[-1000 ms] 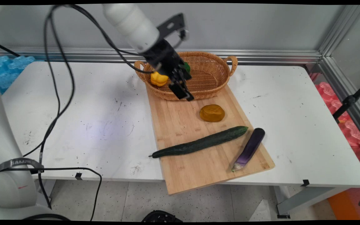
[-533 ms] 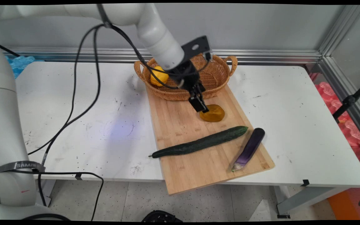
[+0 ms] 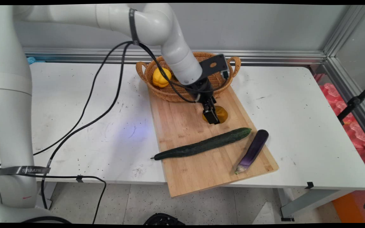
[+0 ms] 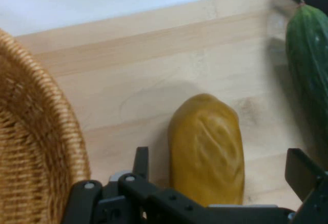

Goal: Pick up the potato from the cutting board, then place the picked object in the vegetable basket

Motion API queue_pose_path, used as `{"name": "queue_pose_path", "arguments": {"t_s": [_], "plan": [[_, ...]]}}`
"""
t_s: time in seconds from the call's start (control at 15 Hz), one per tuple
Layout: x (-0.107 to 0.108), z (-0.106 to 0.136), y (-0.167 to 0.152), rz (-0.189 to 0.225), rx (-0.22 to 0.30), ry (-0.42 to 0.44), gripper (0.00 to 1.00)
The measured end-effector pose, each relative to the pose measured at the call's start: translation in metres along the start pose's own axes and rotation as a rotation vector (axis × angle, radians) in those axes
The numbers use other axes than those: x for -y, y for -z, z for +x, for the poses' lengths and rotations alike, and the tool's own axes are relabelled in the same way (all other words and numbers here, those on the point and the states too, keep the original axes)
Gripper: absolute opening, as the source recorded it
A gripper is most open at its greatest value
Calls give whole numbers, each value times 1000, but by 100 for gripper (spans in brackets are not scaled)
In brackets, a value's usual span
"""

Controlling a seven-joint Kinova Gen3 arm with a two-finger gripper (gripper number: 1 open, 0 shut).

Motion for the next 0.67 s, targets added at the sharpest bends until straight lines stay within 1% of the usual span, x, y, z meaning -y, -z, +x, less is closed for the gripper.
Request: {"name": "queue_pose_path", "arguments": {"t_s": [0.27,0.33,0.47,0.67], "plan": [[1,5,-16,-1,14,-4,100],[1,5,-18,-1,17,-5,0],[2,7,-22,-1,23,-12,0],[2,7,-18,-7,27,-27,0]]}}
